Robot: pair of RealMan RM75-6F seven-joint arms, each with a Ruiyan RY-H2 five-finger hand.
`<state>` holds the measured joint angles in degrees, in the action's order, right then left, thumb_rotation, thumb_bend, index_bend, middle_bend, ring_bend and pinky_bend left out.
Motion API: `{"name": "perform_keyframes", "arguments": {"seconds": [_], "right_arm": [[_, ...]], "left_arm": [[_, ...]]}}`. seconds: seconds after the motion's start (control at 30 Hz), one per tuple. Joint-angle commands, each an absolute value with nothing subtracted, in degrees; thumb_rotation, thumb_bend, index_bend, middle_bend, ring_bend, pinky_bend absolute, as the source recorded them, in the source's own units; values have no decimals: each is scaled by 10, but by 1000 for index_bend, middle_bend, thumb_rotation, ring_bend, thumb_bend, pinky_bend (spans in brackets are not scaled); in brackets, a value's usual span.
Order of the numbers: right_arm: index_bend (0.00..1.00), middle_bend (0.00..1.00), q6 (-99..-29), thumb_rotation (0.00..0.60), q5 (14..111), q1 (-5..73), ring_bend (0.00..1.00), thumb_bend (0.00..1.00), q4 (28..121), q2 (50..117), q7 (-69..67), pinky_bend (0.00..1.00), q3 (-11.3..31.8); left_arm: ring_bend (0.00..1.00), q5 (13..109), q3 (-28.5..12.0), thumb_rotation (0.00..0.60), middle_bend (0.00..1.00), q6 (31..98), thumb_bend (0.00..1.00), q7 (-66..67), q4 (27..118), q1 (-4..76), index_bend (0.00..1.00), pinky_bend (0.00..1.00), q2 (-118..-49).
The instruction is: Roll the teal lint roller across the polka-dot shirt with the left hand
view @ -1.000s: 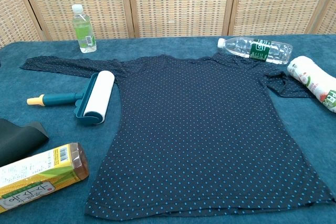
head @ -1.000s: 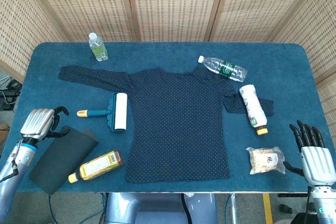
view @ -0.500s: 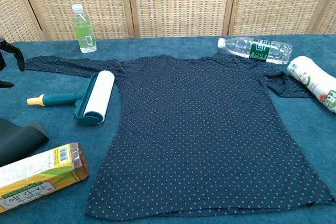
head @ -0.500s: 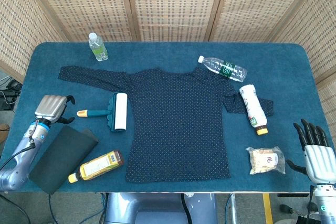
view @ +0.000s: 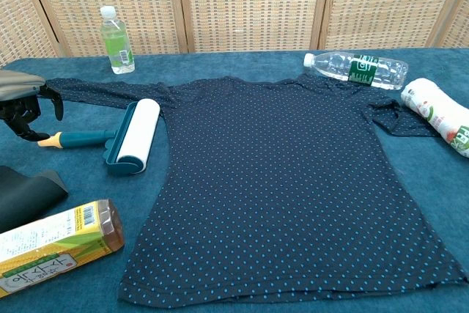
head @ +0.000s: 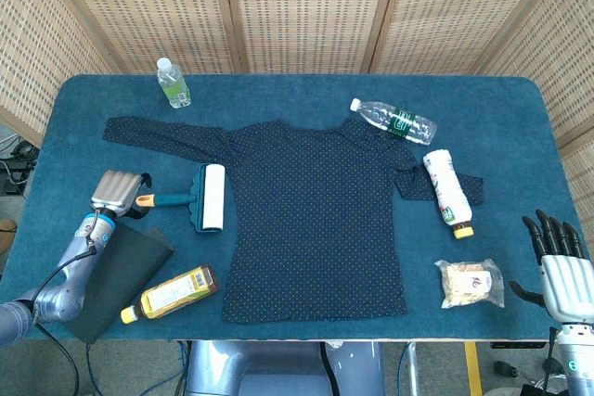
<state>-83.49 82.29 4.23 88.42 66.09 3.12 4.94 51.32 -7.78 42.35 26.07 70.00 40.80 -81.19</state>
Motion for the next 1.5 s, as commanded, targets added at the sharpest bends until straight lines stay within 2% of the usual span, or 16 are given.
{"name": "perform_keyframes", "arguments": {"seconds": [0.03, 0.5, 0.97, 1.2, 1.3, 1.37, 1.5], "right_arm": [[0, 0, -835, 600, 823, 42, 0, 83, 883, 662, 31, 0, 50], [0, 0, -838, 600, 819, 42, 0, 83, 873, 664, 26, 0, 54], [0, 0, -844, 600, 822, 41, 0, 83, 870, 665, 19, 0, 56], [0, 0, -851, 600, 828, 40, 0, 83, 872, 664, 15, 0, 56], [0, 0, -853, 600, 831, 40, 0, 83, 874, 663, 13, 0, 56], [0, 0, -855, 600, 833, 39, 0, 83, 875, 662, 11, 0, 55], [0, 0, -857, 600, 834, 39, 0, 83, 877, 660, 10, 0, 56]], "left_arm": [[713, 513, -75, 600, 835, 420, 327, 261, 678, 417, 375, 741, -832], [713, 525, -66, 600, 835, 412, 327, 266, 621, 440, 391, 741, -879], [713, 523, -53, 600, 835, 413, 326, 284, 605, 448, 414, 741, -905], [713, 529, -45, 600, 835, 425, 344, 298, 599, 447, 595, 741, -916], [713, 530, -42, 600, 835, 429, 436, 304, 597, 445, 655, 741, -921], [713, 532, -40, 600, 835, 432, 515, 306, 598, 444, 734, 741, -921], [713, 538, -41, 600, 835, 440, 601, 307, 607, 443, 823, 741, -916]]}}
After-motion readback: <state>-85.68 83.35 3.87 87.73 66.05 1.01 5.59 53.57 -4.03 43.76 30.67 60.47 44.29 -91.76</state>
